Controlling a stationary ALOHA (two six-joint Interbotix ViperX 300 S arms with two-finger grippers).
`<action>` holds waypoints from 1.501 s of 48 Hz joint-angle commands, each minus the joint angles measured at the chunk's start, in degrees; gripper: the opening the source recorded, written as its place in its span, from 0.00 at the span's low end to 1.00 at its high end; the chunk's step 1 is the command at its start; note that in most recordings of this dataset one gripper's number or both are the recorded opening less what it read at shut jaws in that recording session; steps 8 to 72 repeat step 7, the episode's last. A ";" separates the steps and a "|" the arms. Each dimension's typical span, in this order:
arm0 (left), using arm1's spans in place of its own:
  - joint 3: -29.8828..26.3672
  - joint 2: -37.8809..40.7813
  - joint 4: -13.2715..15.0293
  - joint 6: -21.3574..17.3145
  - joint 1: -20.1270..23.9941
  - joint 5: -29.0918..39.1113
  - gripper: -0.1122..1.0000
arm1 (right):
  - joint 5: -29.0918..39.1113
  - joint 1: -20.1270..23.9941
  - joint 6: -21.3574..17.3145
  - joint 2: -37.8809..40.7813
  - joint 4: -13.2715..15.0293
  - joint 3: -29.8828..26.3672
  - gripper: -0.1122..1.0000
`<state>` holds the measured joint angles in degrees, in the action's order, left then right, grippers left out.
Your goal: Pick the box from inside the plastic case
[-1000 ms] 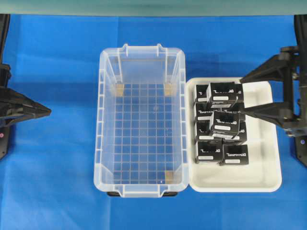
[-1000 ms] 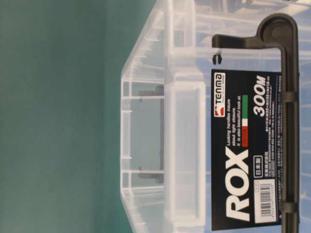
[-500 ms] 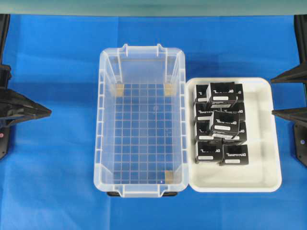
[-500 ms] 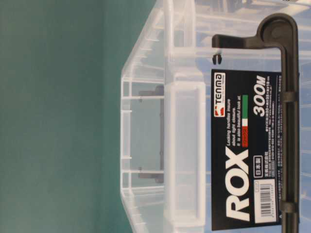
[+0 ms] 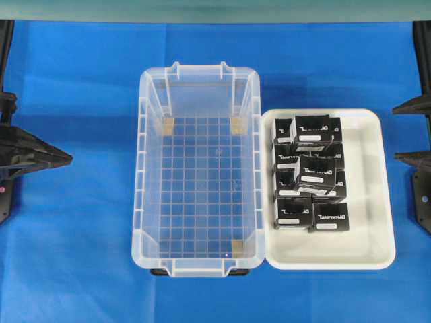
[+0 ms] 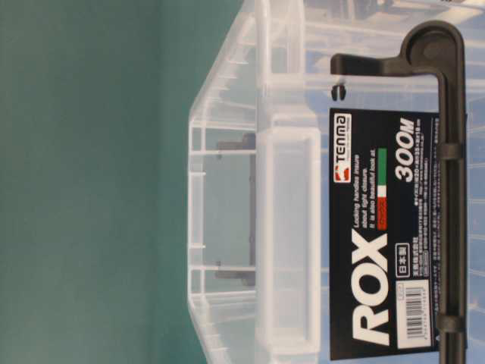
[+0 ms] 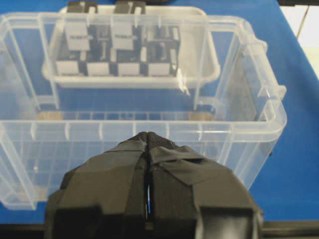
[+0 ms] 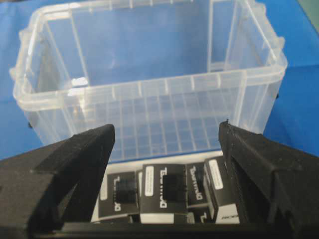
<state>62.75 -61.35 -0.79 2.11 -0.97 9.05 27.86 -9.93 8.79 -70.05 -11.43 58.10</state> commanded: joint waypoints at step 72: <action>-1.58 0.97 -0.18 -0.09 -0.18 -0.35 0.04 | -0.09 -0.18 -2.55 -2.72 -0.18 -0.09 0.89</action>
